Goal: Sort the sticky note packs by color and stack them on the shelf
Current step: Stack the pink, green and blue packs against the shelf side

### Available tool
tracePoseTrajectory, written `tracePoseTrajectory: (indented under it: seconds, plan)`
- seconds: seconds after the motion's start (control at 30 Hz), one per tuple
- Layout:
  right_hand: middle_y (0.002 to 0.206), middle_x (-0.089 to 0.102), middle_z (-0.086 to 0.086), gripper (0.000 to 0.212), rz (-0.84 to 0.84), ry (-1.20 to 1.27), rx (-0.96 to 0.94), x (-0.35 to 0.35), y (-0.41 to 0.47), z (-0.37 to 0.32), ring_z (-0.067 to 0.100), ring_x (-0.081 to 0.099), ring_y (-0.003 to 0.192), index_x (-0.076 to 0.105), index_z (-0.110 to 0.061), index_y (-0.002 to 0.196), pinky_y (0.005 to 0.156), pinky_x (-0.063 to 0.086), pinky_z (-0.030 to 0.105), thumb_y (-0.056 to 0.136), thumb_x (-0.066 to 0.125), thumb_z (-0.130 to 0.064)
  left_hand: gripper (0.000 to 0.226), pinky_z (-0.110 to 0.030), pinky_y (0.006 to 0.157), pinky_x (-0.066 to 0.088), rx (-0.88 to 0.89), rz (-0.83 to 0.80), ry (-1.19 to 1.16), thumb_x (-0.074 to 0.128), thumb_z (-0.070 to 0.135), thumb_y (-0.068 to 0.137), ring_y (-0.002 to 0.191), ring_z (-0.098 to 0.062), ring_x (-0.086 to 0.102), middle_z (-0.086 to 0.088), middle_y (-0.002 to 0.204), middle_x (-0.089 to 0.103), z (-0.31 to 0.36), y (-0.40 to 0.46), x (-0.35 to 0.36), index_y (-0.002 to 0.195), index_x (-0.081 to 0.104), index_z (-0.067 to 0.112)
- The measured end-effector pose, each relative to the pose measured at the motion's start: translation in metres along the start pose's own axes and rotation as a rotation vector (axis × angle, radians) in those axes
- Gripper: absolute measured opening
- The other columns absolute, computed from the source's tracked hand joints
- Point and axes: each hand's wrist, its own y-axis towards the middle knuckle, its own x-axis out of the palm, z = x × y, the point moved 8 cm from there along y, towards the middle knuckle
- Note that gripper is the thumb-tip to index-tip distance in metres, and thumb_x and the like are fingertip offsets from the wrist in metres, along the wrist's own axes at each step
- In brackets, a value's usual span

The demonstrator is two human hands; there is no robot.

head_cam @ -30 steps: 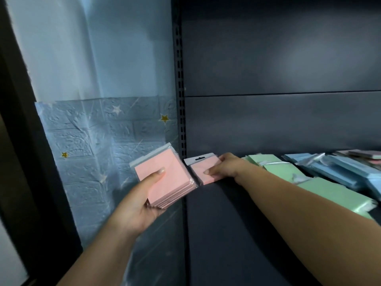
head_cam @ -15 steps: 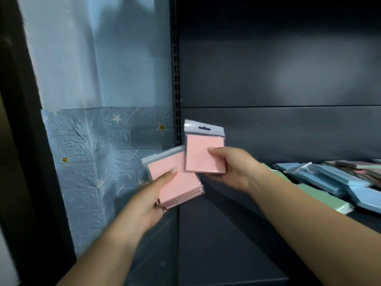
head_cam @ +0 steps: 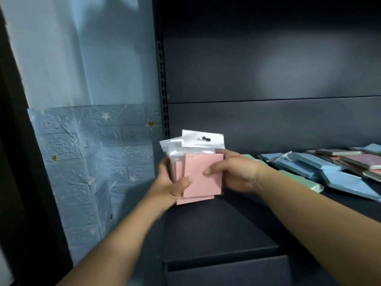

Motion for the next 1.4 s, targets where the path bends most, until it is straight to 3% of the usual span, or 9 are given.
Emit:
tracePoseTrajectory:
  seconds: [0.1,0.2,0.5,0.63,0.73,0.9,1.03,1.17,1.4]
  plan:
    - [0.091,0.067,0.009,0.038,0.0,-0.08,0.002,-0.001,-0.004,0.01,0.022,0.063,0.086,0.057,-0.009,0.102,0.082,0.053,0.032,0.078,0.051,0.021,0.112,-0.031,0.091,0.043,-0.054,-0.117,0.049,0.068,0.032,0.036,0.102,-0.015,0.054,-0.003,0.116,0.056,-0.004,-0.001,0.005,0.137,0.024,0.015]
    - [0.099,0.067,0.003,0.048,-0.039,-0.18,-0.041,0.008,-0.005,0.017,0.016,0.064,0.091,0.053,-0.012,0.116,0.08,0.053,0.024,0.076,0.063,0.012,0.109,-0.013,0.082,0.045,-0.036,-0.209,0.117,0.07,0.041,0.033,0.101,-0.002,0.055,0.011,0.112,0.056,0.004,-0.007,0.008,0.133,0.03,0.021]
    - [0.097,0.07,0.001,0.044,-0.018,-0.06,-0.162,0.007,-0.002,0.003,0.017,0.066,0.089,0.057,-0.018,0.108,0.077,0.055,0.029,0.072,0.07,0.003,0.083,-0.02,0.078,0.052,0.059,-0.072,-0.008,0.074,0.013,0.05,0.092,-0.006,0.061,0.003,0.106,0.061,0.016,-0.006,0.009,0.123,0.037,0.019]
    - [0.112,0.067,0.008,0.07,0.027,-0.179,-0.131,-0.003,-0.004,0.008,0.022,0.064,0.103,0.053,-0.01,0.122,0.089,0.052,0.034,0.056,0.078,-0.01,0.107,-0.027,0.088,0.051,0.011,-0.184,0.071,0.078,0.032,0.037,0.105,-0.015,0.059,-0.001,0.115,0.06,0.011,-0.009,0.014,0.134,0.034,0.015]
    - [0.122,0.063,0.01,0.089,0.008,-0.227,-0.059,-0.003,-0.005,0.019,0.024,0.061,0.112,0.048,-0.009,0.129,0.095,0.049,0.035,0.049,0.084,-0.023,0.102,-0.028,0.098,0.045,-0.024,-0.259,0.222,0.078,0.037,0.048,0.117,-0.015,0.054,0.001,0.125,0.058,0.007,-0.014,0.015,0.138,0.035,0.018]
    - [0.118,0.063,0.01,0.062,-0.079,-0.245,0.006,-0.007,-0.011,0.026,0.023,0.06,0.111,0.049,-0.007,0.126,0.098,0.046,0.031,0.068,0.074,0.0,0.087,-0.007,0.091,0.038,-0.002,-0.212,0.358,0.071,0.051,0.065,0.12,-0.003,0.046,0.014,0.129,0.05,0.011,-0.031,0.014,0.139,0.033,0.025]
    - [0.106,0.066,0.0,0.032,-0.067,-0.302,0.022,-0.01,-0.015,0.027,0.014,0.062,0.1,0.058,-0.015,0.105,0.09,0.049,0.023,0.079,0.068,0.001,0.087,-0.016,0.098,0.038,-0.051,-0.1,0.315,0.068,0.054,0.061,0.119,-0.004,0.046,0.016,0.126,0.051,-0.003,-0.045,0.003,0.137,0.036,0.027]
    - [0.104,0.067,0.001,0.027,-0.02,-0.325,0.014,-0.015,-0.006,0.028,0.012,0.063,0.095,0.06,-0.012,0.105,0.086,0.05,0.02,0.08,0.069,-0.005,0.034,-0.005,0.082,0.043,-0.04,-0.025,0.258,0.061,0.017,0.088,0.093,0.008,0.055,0.013,0.109,0.06,-0.002,-0.039,0.0,0.119,0.05,0.024]
    - [0.107,0.067,0.016,0.03,0.205,-0.226,0.081,-0.024,0.04,0.01,0.023,0.064,0.087,0.061,0.002,0.105,0.08,0.054,0.031,0.086,0.066,-0.021,0.015,-0.029,0.096,0.043,-0.205,0.057,0.082,0.053,0.023,0.092,0.087,-0.014,0.061,-0.005,0.097,0.067,-0.001,0.022,-0.01,0.086,0.063,0.014]
